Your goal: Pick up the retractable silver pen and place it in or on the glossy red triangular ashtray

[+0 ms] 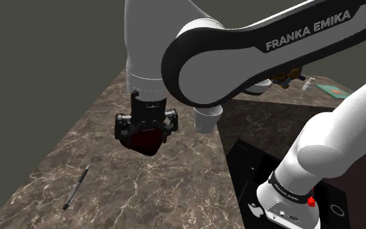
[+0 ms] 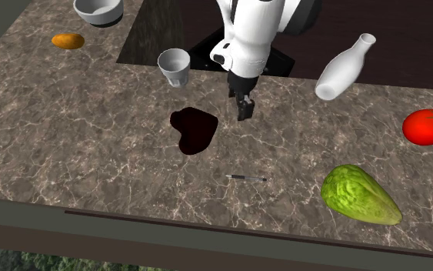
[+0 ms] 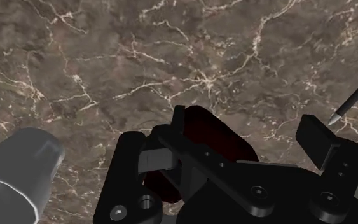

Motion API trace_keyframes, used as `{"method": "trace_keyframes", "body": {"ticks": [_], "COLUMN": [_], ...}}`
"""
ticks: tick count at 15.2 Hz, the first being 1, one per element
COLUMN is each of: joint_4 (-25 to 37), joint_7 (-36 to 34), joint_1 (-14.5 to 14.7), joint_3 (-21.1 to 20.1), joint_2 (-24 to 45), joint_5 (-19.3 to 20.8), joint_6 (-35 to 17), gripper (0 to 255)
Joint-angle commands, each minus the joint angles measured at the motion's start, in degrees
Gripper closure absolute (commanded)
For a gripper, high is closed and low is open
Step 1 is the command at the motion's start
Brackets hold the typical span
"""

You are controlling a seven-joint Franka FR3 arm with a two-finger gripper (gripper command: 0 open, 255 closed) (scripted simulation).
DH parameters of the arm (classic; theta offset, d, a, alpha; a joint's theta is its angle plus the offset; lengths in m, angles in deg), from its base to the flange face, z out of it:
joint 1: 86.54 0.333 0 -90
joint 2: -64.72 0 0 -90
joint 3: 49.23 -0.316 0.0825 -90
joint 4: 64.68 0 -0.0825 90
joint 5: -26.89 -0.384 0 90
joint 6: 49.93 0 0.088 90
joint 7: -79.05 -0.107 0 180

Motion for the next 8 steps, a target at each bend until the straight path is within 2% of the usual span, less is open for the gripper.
{"method": "trace_keyframes", "body": {"ticks": [1, 3, 5, 8], "joint_4": [3.00, 6.44, 10.31, 16.99], "joint_7": [-6.69, -13.90, -21.67, -32.30], "joint_1": [-1.67, -2.92, -2.84, 0.84], "joint_3": [-3.48, -6.55, -8.41, -7.61], "joint_2": [5.29, 11.59, 18.61, 28.90], "joint_5": [3.18, 8.16, 14.44, 23.51], "joint_6": [-1.58, -2.75, -3.24, -2.60], "gripper": [0, 0, 0, 0]}}
